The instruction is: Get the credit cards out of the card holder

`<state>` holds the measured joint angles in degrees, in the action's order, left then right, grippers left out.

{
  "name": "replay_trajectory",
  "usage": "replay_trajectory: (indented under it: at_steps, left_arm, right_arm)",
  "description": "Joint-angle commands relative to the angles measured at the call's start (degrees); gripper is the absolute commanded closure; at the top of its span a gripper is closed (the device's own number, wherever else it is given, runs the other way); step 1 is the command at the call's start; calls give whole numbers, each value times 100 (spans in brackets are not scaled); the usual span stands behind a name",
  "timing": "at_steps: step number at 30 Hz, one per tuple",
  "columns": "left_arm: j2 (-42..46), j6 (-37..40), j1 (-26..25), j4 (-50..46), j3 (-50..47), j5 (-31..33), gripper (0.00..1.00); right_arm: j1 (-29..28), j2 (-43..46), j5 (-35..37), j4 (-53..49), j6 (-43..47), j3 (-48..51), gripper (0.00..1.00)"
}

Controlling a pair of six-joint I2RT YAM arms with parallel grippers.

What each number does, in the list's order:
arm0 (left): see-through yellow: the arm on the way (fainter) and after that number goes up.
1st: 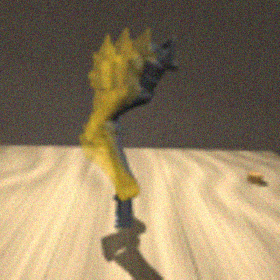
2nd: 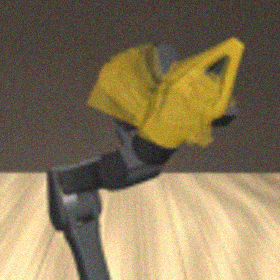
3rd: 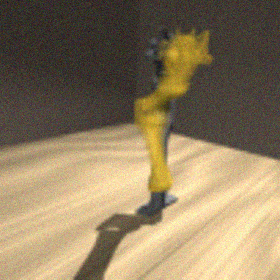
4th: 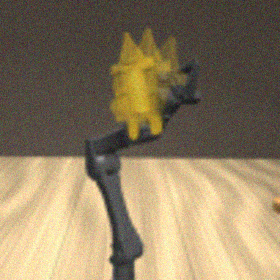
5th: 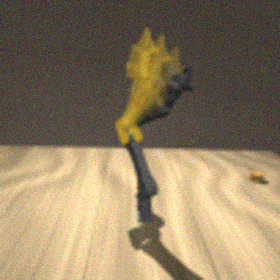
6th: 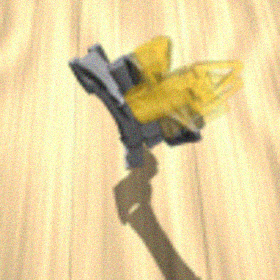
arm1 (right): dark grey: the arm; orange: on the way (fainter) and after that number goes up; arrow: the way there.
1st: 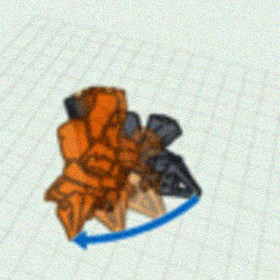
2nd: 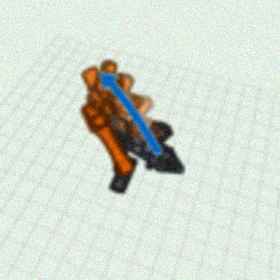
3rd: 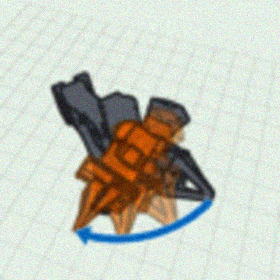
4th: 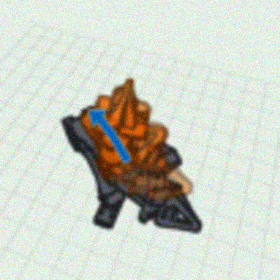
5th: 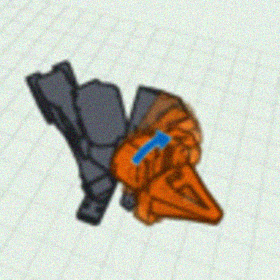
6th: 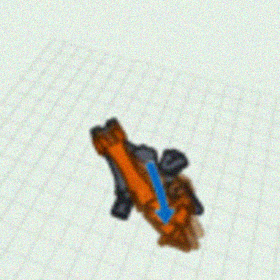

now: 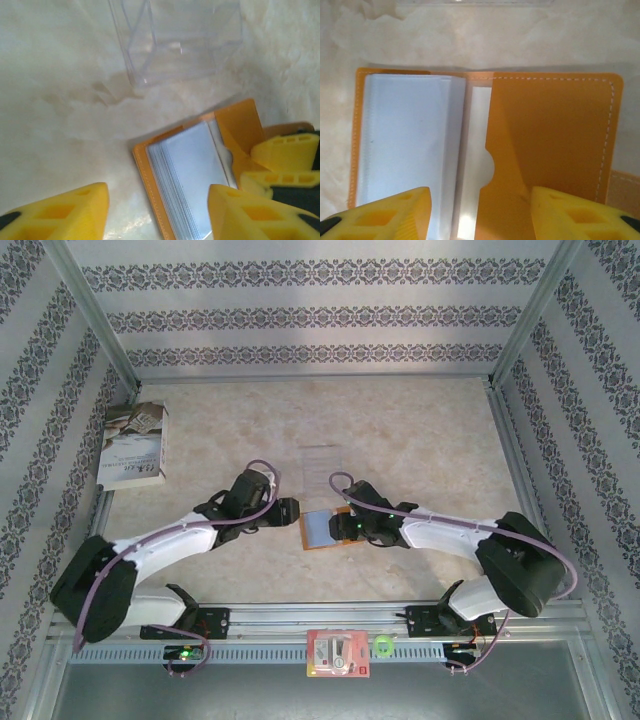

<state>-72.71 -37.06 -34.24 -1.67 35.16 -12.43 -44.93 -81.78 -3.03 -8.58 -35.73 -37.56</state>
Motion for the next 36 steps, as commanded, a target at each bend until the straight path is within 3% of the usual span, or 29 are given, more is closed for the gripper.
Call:
replay_trajectory:
  at_steps: [1, 7, 13, 19, 36]
  left_arm:
    - [433, 23, 149, -490, -143, 586, 40]
    - [1222, 35, 366, -768, -323, 855, 34]
    - [1525, 32, 571, -995, -470, 730, 33]
    - [1774, -11, 681, -1025, -624, 662, 33]
    - [1625, -121, 740, -847, -719, 478, 33]
  right_arm:
    - [-308, 175, 432, -578, 296, -466, 41]
    - [-978, -283, 1085, -1316, 633, -1287, 39]
    - [-1221, -1249, 1379, -2029, 909, -2080, 37]
    - [-1438, -1657, 1770, -2217, 1031, -2393, 35]
    - [-1510, -1856, 1536, -2038, 1111, -2405, 29]
